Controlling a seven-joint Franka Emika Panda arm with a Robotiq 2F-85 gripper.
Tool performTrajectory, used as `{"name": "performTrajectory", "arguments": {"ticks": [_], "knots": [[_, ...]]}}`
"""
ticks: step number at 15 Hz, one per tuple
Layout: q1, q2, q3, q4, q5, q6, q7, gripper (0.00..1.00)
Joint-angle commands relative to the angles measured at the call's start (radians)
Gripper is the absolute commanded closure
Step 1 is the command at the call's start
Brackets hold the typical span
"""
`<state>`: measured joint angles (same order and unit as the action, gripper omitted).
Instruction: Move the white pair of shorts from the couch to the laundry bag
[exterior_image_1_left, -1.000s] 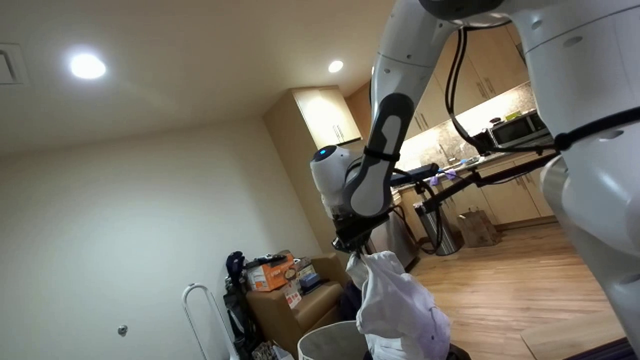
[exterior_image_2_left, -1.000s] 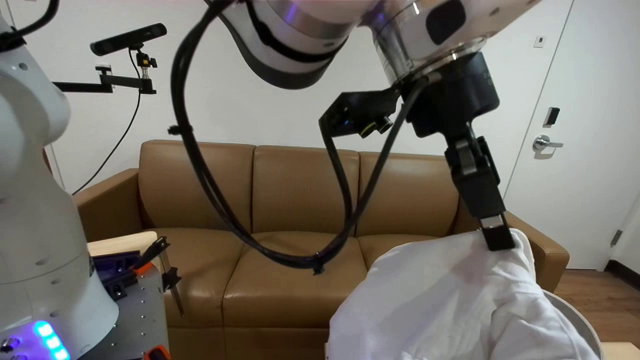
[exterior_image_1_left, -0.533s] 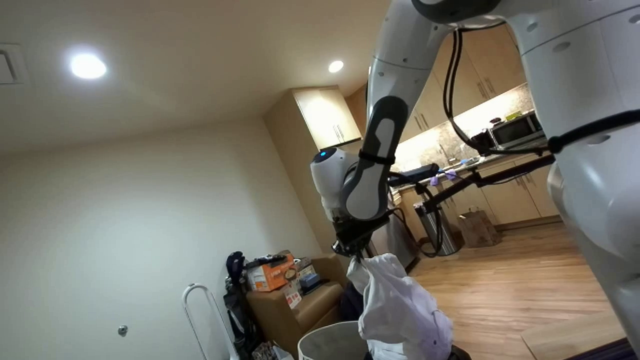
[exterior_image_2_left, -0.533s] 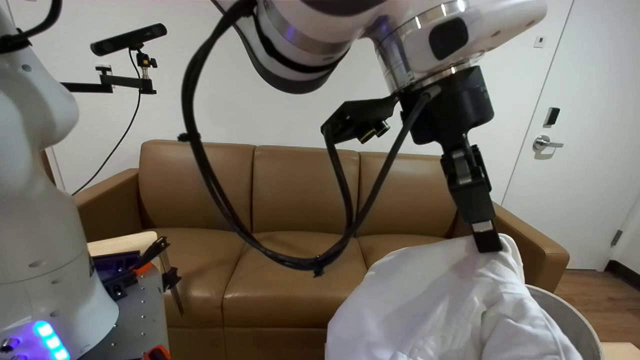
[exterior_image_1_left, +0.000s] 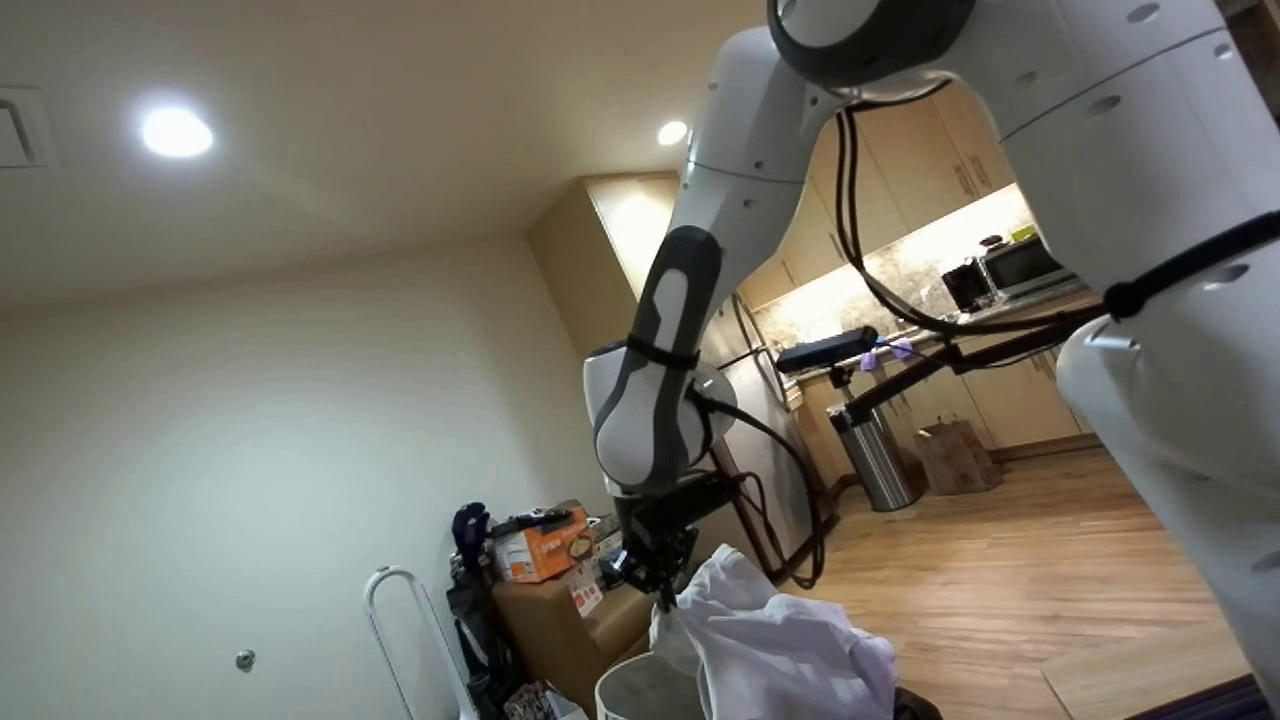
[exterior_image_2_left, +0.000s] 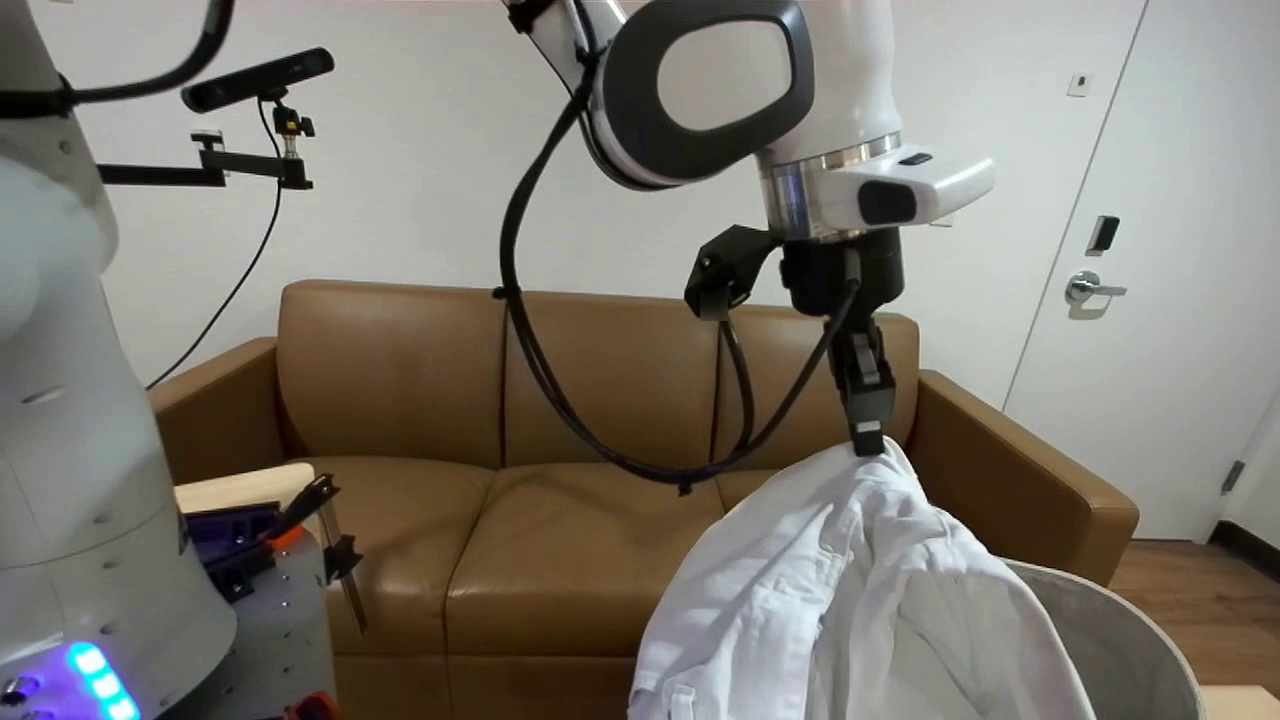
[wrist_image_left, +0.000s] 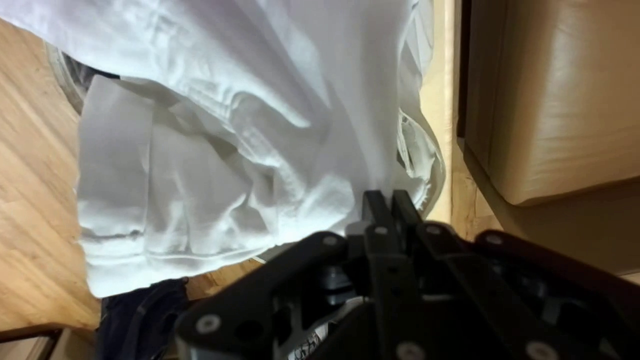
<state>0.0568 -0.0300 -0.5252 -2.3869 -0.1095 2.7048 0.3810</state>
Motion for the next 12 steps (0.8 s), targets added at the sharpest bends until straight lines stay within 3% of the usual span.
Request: {"name": "performTrajectory", "arguments": {"ticks": [1, 2, 5, 6, 7, 8, 9, 10, 12], "knots": [[-0.112, 0.01, 0.112, 0.006, 0.013, 0.001, -0.015, 0.94], [-0.112, 0.011, 0.109, 0.007, 0.013, 0.001, -0.018, 0.94], [-0.146, -0.063, 0.165, -0.033, 0.306, -0.072, -0.278, 0.94], [-0.156, -0.04, 0.179, 0.002, 0.393, -0.115, -0.354, 0.94], [-0.085, -0.011, 0.096, 0.048, 0.478, -0.183, -0.431, 0.94], [-0.18, 0.014, 0.165, 0.087, 0.539, -0.262, -0.505, 0.94], [-0.214, 0.093, 0.136, 0.15, 0.559, -0.344, -0.535, 0.94], [-0.198, 0.001, 0.189, 0.052, 0.486, -0.234, -0.428, 0.94], [-0.229, 0.015, 0.194, 0.069, 0.492, -0.257, -0.445, 0.94]]}}
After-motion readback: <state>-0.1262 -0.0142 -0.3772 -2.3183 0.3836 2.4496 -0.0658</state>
